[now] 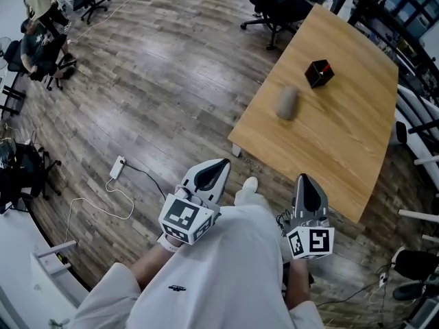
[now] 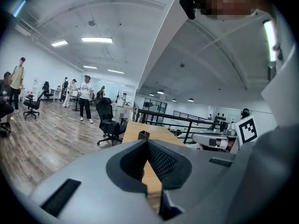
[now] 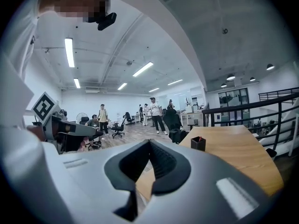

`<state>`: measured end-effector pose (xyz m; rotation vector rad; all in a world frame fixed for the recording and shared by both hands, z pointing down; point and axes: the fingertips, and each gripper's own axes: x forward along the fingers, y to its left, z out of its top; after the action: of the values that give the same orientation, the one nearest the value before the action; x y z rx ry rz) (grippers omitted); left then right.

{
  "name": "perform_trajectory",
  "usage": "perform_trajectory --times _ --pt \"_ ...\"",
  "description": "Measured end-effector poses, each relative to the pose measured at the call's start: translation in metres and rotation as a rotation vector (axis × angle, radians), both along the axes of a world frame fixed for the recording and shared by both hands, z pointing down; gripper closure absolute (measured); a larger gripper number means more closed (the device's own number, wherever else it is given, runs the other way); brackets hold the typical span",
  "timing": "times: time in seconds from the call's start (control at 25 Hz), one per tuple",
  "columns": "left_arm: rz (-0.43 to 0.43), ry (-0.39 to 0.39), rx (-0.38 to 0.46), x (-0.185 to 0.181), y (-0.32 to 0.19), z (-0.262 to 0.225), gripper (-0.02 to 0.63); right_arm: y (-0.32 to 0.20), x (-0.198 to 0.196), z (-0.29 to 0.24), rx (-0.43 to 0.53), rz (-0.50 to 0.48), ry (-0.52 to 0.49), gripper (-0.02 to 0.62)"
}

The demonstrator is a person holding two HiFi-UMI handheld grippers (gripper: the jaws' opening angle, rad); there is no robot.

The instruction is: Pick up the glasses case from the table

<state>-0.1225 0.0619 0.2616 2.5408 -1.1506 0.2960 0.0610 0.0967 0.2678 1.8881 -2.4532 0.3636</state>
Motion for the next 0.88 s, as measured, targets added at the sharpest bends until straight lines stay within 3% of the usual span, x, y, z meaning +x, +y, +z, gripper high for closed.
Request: perform_trajectory --times 0.16,0.44,0.88 --pt "-0.026 0.006 0.021 0.034 -0.041 -0.001 0.6 -0.044 0.029 0.0 0.009 -0.036 -0.082 0.584" --pt "-0.06 -0.008 0.024 0.069 -0.078 -0.001 0.6 -0.095 0.051 -0.001 0.028 -0.108 -0.02 0.584" --pt "-0.09 -0.018 -0.008 0.067 -0.097 0.004 0.6 -0.115 0.063 0.013 -0.012 -0.105 -0.02 0.584"
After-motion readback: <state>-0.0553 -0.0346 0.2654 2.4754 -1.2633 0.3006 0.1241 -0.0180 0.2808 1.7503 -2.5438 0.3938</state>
